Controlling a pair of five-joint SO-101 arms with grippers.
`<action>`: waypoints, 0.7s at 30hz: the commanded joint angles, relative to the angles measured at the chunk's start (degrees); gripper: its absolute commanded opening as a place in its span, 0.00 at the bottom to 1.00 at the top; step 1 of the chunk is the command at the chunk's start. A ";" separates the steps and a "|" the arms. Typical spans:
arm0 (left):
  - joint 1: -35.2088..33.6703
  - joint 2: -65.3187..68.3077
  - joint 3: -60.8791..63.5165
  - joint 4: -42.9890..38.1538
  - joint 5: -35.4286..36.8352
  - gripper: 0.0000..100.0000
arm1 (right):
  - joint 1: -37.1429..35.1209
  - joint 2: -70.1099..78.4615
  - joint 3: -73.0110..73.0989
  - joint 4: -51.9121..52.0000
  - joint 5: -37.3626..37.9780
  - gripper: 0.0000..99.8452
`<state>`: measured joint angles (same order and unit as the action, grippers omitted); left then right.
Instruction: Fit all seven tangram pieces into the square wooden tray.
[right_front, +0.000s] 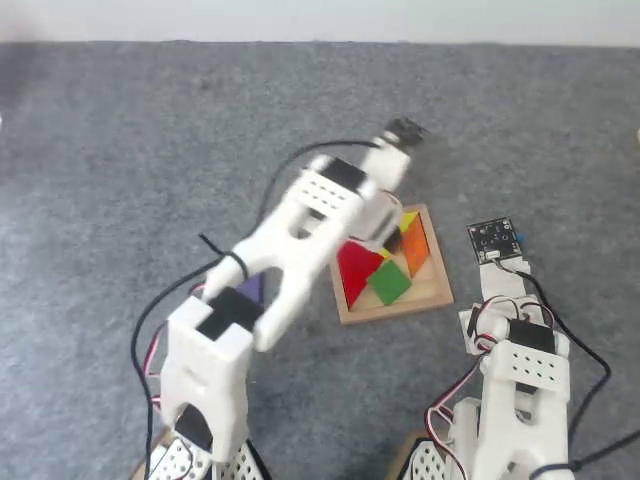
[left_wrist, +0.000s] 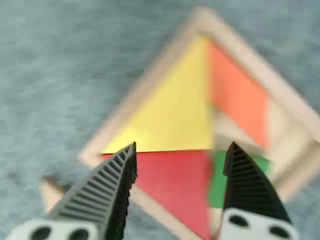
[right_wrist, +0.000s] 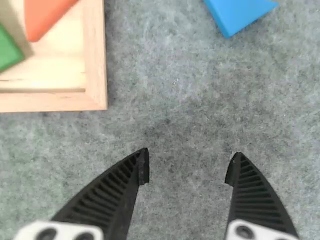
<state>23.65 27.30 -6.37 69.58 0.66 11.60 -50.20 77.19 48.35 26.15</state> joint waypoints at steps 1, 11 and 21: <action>-2.55 -3.87 1.01 -2.11 0.70 0.28 | -0.75 -0.66 -0.35 -1.10 -0.62 0.27; -1.76 -3.96 7.60 -5.19 -0.44 0.28 | -2.15 -0.66 -0.35 -0.92 -0.62 0.27; 1.58 -7.91 10.15 -2.90 0.44 0.28 | -2.07 -0.66 -0.35 -1.10 -0.62 0.27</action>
<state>24.53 24.92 3.21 66.15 0.92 9.93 -50.20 77.19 48.35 26.15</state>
